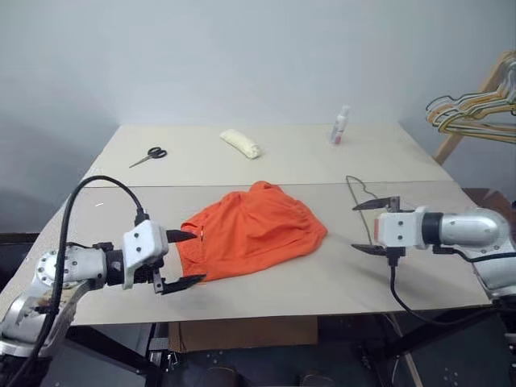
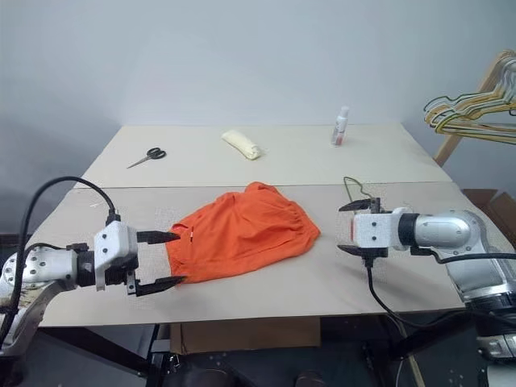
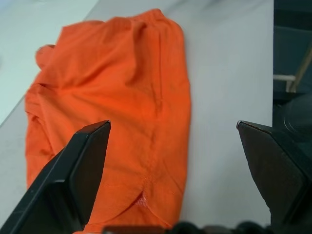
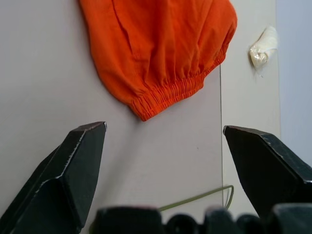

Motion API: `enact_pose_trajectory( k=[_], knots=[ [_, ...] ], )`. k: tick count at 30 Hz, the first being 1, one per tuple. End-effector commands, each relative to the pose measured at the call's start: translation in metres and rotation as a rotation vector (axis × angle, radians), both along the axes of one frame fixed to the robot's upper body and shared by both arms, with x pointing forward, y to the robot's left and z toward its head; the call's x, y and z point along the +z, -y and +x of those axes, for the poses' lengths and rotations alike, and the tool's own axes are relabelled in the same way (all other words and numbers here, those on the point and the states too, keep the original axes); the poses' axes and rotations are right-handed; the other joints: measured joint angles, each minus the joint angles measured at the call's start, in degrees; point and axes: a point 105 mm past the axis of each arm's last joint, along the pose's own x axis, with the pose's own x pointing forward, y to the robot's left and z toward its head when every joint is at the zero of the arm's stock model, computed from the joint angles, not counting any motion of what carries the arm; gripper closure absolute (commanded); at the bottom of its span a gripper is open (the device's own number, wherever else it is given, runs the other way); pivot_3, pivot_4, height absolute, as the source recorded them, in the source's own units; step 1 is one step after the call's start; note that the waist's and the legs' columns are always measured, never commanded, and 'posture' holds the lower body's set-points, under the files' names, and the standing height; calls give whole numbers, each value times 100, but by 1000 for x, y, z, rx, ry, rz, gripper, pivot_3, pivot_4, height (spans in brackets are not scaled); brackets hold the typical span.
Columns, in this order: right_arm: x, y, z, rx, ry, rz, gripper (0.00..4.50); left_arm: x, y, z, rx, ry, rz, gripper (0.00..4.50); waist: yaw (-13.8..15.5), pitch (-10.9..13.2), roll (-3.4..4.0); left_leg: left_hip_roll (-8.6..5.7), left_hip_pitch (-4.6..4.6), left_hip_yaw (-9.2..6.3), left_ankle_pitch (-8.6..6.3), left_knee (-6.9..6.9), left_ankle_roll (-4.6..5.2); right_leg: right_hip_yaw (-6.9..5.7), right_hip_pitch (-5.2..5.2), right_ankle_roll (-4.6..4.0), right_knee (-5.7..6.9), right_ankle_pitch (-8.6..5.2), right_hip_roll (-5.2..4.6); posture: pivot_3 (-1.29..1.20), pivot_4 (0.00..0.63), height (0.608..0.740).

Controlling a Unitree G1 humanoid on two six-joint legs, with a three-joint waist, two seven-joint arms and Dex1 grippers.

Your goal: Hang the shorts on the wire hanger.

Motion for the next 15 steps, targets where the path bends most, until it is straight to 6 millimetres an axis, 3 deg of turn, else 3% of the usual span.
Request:
enact_pose_trajectory(
  k=[1,9,15],
  knots=[
    [-9,-6,15,53,109,-106,35,6,1,2,-27,25,20,0,-43,0,0,0,2,1,0,0,0,1,0,-1,3,-1,0,135,0,740],
    [-34,-38,55,136,237,-179,35,8,2,3,-40,25,20,0,-273,12,0,-6,1,-3,11,-6,-18,4,-12,-11,21,-5,-1,149,0,740],
    [-48,-53,65,168,226,-159,35,4,-4,-2,-28,5,43,0,-303,16,-2,-9,2,-10,14,-11,-24,4,-13,-20,24,-10,-1,164,0,740]
  ],
)
